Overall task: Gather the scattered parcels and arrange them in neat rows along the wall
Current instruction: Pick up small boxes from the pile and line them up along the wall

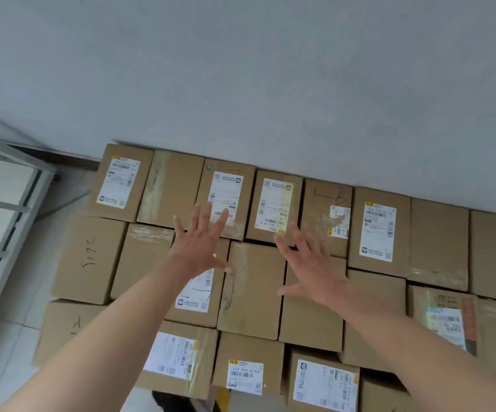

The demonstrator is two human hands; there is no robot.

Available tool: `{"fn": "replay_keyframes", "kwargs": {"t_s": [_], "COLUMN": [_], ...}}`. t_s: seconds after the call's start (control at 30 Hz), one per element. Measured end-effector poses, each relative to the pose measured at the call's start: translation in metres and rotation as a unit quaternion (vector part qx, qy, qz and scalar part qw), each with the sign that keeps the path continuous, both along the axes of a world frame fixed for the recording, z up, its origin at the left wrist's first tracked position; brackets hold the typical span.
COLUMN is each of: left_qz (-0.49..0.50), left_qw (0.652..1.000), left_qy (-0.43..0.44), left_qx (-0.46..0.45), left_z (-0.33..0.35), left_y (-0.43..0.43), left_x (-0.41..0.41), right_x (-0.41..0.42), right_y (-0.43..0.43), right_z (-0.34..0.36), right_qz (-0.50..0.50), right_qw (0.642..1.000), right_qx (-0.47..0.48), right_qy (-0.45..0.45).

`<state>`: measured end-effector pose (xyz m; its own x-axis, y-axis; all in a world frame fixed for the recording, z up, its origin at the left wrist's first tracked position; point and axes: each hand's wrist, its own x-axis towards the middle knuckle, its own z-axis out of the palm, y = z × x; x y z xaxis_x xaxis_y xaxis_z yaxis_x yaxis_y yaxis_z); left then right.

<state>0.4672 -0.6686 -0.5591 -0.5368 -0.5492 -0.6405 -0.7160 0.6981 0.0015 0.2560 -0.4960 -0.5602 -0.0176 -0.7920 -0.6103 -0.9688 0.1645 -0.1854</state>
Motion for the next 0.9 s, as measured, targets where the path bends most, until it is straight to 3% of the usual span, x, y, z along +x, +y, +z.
{"fn": "replay_keyframes", "kwargs": {"t_s": [0.23, 0.37, 0.5, 0.9], "left_qz": [0.062, 0.113, 0.153, 0.147], "left_qw": [0.997, 0.993, 0.987, 0.988], "left_qy": [-0.029, -0.037, -0.009, 0.031], "left_qx": [-0.022, 0.009, 0.037, 0.026], "left_z": [-0.009, -0.027, -0.046, -0.040], "left_y": [-0.123, -0.170, -0.168, -0.166], "left_x": [0.109, 0.155, 0.167, 0.185], "right_x": [0.095, 0.132, 0.141, 0.171], "right_y": [-0.113, -0.166, -0.177, -0.187], "right_z": [-0.015, -0.029, -0.037, -0.023], "right_qz": [0.054, 0.045, 0.035, 0.058], "right_qw": [0.998, 0.998, 0.997, 0.995], "right_qx": [-0.017, 0.011, 0.040, 0.074], "right_qy": [0.012, 0.034, 0.056, 0.038]}}
